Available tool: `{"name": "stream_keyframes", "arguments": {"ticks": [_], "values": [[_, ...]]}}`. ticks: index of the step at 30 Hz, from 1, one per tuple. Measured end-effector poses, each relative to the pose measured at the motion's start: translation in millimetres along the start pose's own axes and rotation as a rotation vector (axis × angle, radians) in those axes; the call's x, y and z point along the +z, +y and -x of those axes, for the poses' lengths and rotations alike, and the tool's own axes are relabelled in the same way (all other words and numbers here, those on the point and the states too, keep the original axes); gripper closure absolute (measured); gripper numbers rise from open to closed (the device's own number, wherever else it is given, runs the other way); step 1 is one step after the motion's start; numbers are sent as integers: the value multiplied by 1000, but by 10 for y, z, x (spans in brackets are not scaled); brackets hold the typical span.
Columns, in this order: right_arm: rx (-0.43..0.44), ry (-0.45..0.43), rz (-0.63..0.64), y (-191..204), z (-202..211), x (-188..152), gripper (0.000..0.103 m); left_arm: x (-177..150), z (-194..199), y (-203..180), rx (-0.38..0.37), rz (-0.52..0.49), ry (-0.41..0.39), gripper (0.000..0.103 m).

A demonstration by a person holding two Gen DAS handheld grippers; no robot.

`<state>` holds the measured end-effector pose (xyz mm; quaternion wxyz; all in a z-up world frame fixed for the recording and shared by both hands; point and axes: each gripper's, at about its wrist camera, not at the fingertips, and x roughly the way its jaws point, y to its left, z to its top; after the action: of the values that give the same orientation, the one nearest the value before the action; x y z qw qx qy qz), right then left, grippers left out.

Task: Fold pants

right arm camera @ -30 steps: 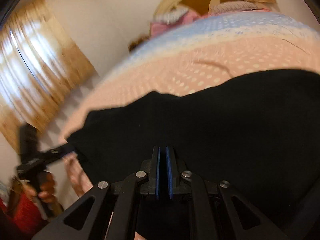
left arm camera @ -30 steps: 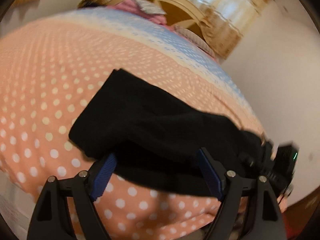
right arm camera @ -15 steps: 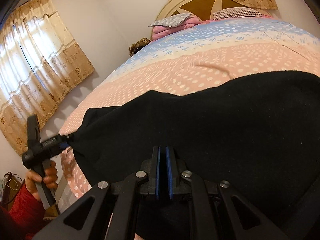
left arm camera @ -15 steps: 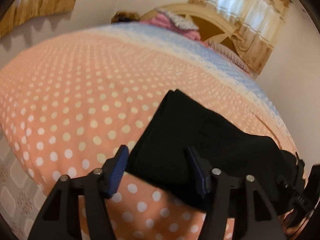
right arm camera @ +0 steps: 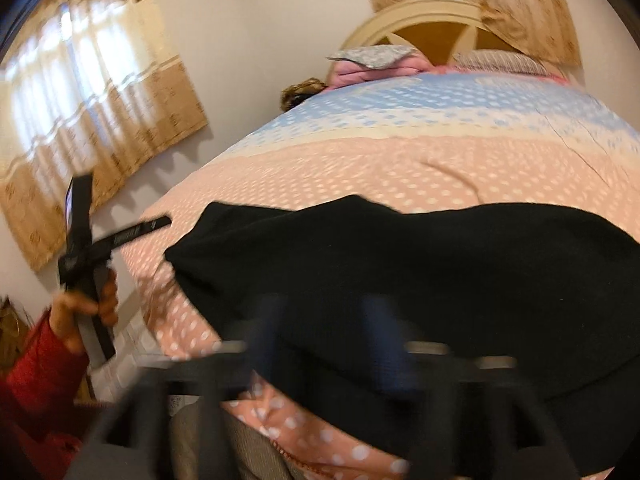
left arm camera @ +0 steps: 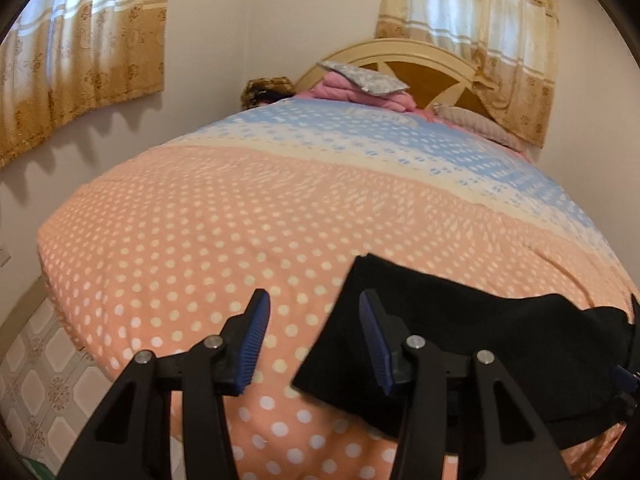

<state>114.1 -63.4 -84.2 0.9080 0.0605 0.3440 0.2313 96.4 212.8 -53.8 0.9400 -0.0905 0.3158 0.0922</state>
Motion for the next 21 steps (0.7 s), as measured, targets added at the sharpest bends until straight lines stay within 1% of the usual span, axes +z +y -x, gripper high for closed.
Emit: {"name": "stream_keyframes", "arguments": {"ticks": [2,3,4,5,6,7,8,9,10,11,12,13,14,16,17,18,19,20,21], "values": [[-19,-15,80,128,-28,-32,22,-26,-10,-61,-30,-18,12,53],[-34,-3,123,194,-71,-41,22,-61,-15,-98,-40,-33,18,53],[-67,16,174,258,-134,-54,22,-82,-31,-129,-44,-43,24,53],[-94,28,218,302,-188,-79,25,-113,-74,-151,-51,-49,38,53],[-109,38,259,340,-221,-115,35,-132,-91,-168,-56,-48,49,53],[-137,56,297,368,-273,-147,41,-162,-111,-181,-65,-43,66,53],[-168,81,325,374,-334,-175,51,-188,-156,-180,-74,-39,91,53],[-192,109,346,372,-398,-202,57,-216,-205,-178,-77,-37,118,53],[-206,132,358,349,-450,-234,58,-240,-231,-194,-73,-40,128,53],[-209,130,366,324,-468,-263,58,-258,-243,-194,-66,-46,131,53],[-204,114,371,318,-448,-274,58,-270,-235,-199,-59,-56,129,51],[-205,117,380,316,-452,-275,58,-266,-235,-202,-53,-61,129,49],[-199,121,390,325,-438,-272,58,-265,-227,-201,-49,-62,130,47],[-153,125,413,359,-393,-267,58,-253,-230,-189,-49,-56,137,43],[-160,126,436,381,-381,-289,58,-258,-241,-176,-49,-49,143,42],[-198,130,460,393,-408,-309,58,-271,-254,-161,-49,-42,150,40],[-235,129,458,356,-440,-303,58,-277,-264,-148,-51,-34,155,39],[-227,121,427,317,-443,-261,65,-281,-263,-139,-52,-30,158,38],[-236,119,375,235,-459,-206,84,-281,-278,-133,-49,-28,162,36]]}}
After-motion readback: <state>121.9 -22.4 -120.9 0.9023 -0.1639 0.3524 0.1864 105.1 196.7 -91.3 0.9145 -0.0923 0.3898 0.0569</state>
